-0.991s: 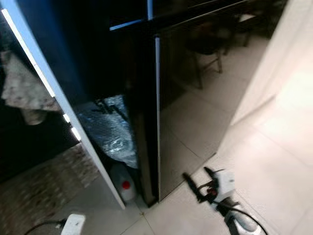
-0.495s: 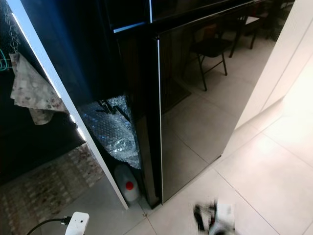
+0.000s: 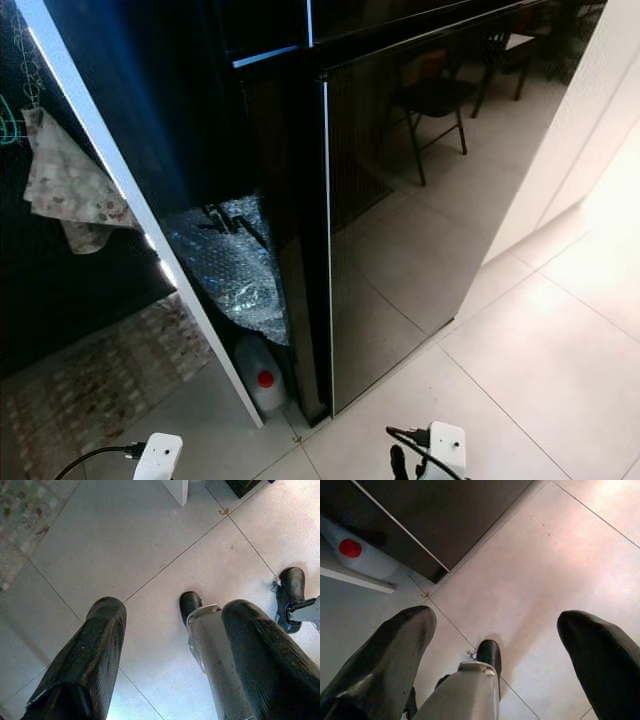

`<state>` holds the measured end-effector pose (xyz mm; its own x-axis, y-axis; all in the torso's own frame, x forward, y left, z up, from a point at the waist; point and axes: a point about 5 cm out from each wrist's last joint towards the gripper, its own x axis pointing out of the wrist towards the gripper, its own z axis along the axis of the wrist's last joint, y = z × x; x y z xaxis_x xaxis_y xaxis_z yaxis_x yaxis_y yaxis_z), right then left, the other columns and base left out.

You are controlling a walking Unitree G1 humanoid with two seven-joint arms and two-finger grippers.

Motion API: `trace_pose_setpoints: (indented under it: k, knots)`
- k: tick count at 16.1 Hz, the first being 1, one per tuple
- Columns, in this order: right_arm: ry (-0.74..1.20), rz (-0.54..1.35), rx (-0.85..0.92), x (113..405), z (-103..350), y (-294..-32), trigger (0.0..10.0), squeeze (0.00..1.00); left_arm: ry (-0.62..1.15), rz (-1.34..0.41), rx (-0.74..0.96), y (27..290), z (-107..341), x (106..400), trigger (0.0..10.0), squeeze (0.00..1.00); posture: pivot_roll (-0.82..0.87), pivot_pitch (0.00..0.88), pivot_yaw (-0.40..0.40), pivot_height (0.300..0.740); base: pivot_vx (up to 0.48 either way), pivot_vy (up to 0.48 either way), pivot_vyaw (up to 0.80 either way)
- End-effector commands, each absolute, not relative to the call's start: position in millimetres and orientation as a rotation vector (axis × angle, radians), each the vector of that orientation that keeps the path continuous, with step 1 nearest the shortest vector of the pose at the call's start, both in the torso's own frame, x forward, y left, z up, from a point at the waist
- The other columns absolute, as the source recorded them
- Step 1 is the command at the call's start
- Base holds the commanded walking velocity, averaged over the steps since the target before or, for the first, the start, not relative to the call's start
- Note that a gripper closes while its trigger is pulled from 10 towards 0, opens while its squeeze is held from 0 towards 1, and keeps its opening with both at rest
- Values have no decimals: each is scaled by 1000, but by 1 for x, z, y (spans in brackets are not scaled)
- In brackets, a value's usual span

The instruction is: Restocking fridge

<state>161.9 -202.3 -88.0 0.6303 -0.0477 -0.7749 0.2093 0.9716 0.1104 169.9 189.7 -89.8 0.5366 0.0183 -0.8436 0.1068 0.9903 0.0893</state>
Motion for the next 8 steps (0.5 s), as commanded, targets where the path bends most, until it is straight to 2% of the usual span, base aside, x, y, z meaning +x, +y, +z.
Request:
trace_pose_setpoints:
  k: [1, 8]
  knots:
    - [894, -151, 208, 159, -90, -196, 10000, 0, 1022, -53, 156, 192, -91, 167, 10000, 0, -18, 0, 38, 740, 0, -465, 0]
    - [916, -99, 189, 157, -92, -189, 10000, 0, 1025, -52, 158, 193, -91, 167, 10000, 0, -25, 0, 45, 740, 0, -454, 0]
